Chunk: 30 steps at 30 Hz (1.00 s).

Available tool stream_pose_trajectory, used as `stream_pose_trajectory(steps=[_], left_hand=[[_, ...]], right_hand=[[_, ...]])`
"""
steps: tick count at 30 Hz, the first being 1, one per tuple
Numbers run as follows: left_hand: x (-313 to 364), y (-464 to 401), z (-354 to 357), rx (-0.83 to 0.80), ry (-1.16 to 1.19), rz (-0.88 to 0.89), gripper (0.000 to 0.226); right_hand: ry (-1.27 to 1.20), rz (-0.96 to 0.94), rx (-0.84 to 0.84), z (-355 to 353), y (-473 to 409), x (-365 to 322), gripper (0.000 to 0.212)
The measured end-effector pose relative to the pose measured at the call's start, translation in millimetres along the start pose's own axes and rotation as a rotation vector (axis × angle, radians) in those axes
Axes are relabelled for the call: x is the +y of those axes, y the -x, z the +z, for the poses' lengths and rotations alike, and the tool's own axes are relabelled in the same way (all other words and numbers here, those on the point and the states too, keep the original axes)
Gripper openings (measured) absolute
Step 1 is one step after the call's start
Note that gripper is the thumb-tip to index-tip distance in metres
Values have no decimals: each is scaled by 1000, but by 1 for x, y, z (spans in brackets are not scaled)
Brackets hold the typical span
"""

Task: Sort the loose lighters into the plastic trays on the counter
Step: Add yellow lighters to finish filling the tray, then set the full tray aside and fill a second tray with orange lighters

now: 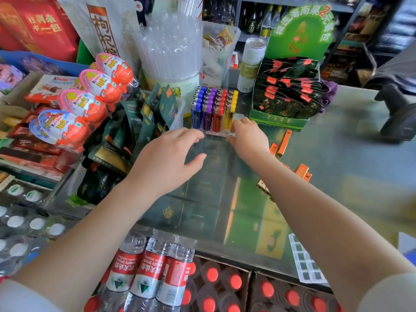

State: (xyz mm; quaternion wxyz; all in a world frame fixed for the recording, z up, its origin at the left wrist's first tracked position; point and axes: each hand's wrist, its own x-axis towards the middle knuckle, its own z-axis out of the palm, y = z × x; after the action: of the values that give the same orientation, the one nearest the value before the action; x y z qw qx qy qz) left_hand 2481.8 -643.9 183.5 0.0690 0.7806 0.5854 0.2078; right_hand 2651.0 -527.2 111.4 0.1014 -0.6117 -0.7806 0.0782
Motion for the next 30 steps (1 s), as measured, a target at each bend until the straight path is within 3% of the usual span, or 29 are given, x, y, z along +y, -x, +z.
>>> stream_pose_trajectory(steps=[7,16,18,24,30], left_hand=[[25,30,19,-54,31,113,39],[46,72,52,-175,101,135,41],[47,79,58,-180,111,136,43],[47,89,63,-264,231,28,62],[32,85,68,-406,191,-19,98]], right_hand=[[-299,-301,-55,-43,116,43,9],[-15,-72,-255,-57,215,111,22],[6,-55,-232,-54,217,115,20],[-122,-135,-153,-36,202,77,19],[-174,-223,-113,-17,170,20,20]])
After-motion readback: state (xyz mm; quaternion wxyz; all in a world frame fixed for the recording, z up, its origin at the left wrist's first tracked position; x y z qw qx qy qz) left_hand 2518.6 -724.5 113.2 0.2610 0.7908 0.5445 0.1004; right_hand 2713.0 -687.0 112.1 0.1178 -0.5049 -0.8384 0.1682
